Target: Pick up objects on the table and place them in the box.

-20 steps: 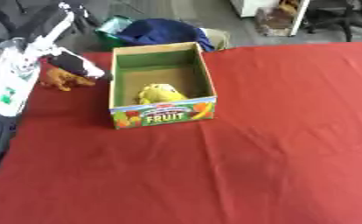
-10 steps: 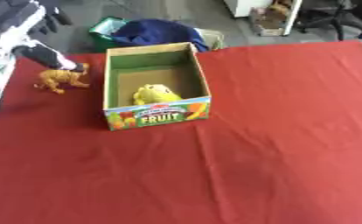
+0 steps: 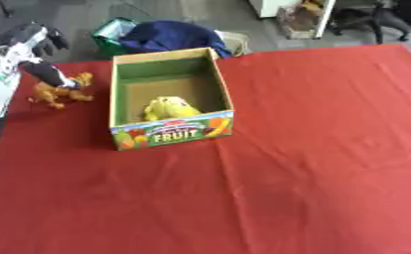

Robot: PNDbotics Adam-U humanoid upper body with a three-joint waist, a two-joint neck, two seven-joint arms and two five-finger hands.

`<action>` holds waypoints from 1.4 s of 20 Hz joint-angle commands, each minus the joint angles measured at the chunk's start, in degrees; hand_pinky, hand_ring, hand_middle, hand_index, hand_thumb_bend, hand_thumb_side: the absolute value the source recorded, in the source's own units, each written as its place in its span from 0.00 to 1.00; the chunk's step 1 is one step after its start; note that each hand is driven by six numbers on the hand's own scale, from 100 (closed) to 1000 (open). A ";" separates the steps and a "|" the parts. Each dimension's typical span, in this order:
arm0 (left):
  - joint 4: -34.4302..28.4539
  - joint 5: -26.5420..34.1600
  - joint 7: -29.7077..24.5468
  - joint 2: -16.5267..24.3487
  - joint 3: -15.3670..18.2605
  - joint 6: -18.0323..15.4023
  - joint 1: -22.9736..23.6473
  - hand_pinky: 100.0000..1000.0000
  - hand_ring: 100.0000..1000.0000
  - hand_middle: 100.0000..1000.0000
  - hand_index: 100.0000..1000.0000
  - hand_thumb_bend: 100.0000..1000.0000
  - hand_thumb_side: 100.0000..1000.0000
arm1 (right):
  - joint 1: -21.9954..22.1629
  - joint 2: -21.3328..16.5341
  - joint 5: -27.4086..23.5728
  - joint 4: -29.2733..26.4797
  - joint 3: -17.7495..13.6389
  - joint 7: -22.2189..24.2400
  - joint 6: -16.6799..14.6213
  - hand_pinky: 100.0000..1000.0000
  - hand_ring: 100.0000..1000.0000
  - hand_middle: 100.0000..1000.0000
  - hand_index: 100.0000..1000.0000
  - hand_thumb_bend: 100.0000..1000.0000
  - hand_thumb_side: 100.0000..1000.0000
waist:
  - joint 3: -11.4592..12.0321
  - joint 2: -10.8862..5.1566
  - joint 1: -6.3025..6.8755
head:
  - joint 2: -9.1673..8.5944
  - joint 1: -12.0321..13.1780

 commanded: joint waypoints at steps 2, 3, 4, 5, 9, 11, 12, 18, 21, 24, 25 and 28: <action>3.71 -1.71 3.22 1.84 1.68 0.19 -1.41 0.63 0.62 0.62 0.68 0.71 0.00 | -0.53 -0.98 -0.03 -0.46 -0.49 0.15 -0.18 0.52 0.56 0.59 0.77 0.28 0.22 | -0.14 -0.57 -0.12 | -0.85 0.14; 4.45 -1.76 3.87 1.91 1.87 0.30 -1.42 0.63 0.62 0.62 0.68 0.71 0.00 | -0.57 -0.96 -0.05 -0.48 -0.50 0.15 -0.20 0.52 0.56 0.59 0.77 0.28 0.21 | -0.17 -0.52 -0.15 | -0.89 0.13; 4.99 -1.74 4.40 1.94 1.97 0.30 -1.43 0.63 0.62 0.62 0.68 0.71 0.00 | -0.60 -0.93 -0.06 -0.49 -0.51 0.15 -0.21 0.52 0.56 0.59 0.77 0.28 0.21 | -0.19 -0.48 -0.18 | -0.91 0.10; 5.39 -1.62 4.81 1.94 2.03 0.28 -1.40 0.63 0.62 0.62 0.68 0.70 0.00 | -0.59 -0.87 -0.08 -0.49 -0.50 0.16 -0.21 0.52 0.56 0.59 0.77 0.28 0.21 | -0.19 -0.44 -0.23 | -0.92 0.07; 6.25 -1.10 5.01 1.92 1.97 0.24 -1.29 0.63 0.60 0.59 0.67 0.68 0.00 | -0.47 -0.70 -0.14 -0.39 -0.48 0.20 -0.21 0.52 0.56 0.59 0.77 0.28 0.21 | -0.29 -0.21 -0.33 | -1.01 0.12; 6.45 -1.10 5.16 1.74 1.91 0.48 -1.21 0.62 0.60 0.58 0.67 0.65 0.00 | -0.47 -0.65 -0.17 -0.40 -0.49 0.22 -0.25 0.52 0.56 0.58 0.77 0.28 0.21 | -0.39 -0.08 -0.39 | -1.04 0.07; 6.52 -1.20 5.41 1.61 1.88 0.61 -1.18 0.62 0.60 0.58 0.67 0.65 0.00 | -0.50 -0.62 -0.18 -0.41 -0.50 0.22 -0.26 0.52 0.56 0.58 0.77 0.28 0.21 | -0.45 0.02 -0.42 | -1.11 0.05; 6.19 -2.87 8.85 1.32 1.81 1.42 -1.31 0.65 0.65 0.62 0.69 0.63 0.00 | -0.76 -0.46 -0.26 -0.46 -0.49 0.29 -0.29 0.52 0.56 0.58 0.77 0.28 0.21 | -1.09 1.01 -0.38 | -1.96 0.17; 6.13 -4.43 10.69 1.18 1.73 1.28 -1.28 0.64 0.62 0.59 0.67 0.60 0.00 | -0.90 -0.35 -0.31 -0.45 -0.46 0.32 -0.32 0.52 0.56 0.58 0.77 0.28 0.21 | -1.45 1.62 -0.23 | -2.33 0.13; 6.45 -5.01 10.30 1.03 1.61 0.81 -1.17 0.62 0.56 0.53 0.63 0.53 0.00 | -1.08 -0.34 -0.34 -0.46 -0.49 0.30 -0.34 0.52 0.56 0.58 0.77 0.28 0.21 | -1.62 2.10 -0.17 | -2.40 0.08; 6.43 -5.23 10.21 1.02 1.60 0.82 -1.14 0.59 0.51 0.48 0.58 0.39 0.00 | -1.13 -0.32 -0.35 -0.46 -0.49 0.30 -0.34 0.52 0.56 0.58 0.77 0.28 0.21 | -1.63 2.21 -0.18 | -2.35 0.04; 5.89 -5.98 11.14 1.03 1.67 1.20 -1.13 0.50 0.38 0.34 0.46 0.21 0.00 | -1.16 -0.31 -0.35 -0.44 -0.49 0.35 -0.33 0.52 0.56 0.58 0.77 0.28 0.21 | -1.58 2.28 -0.22 | -2.25 0.02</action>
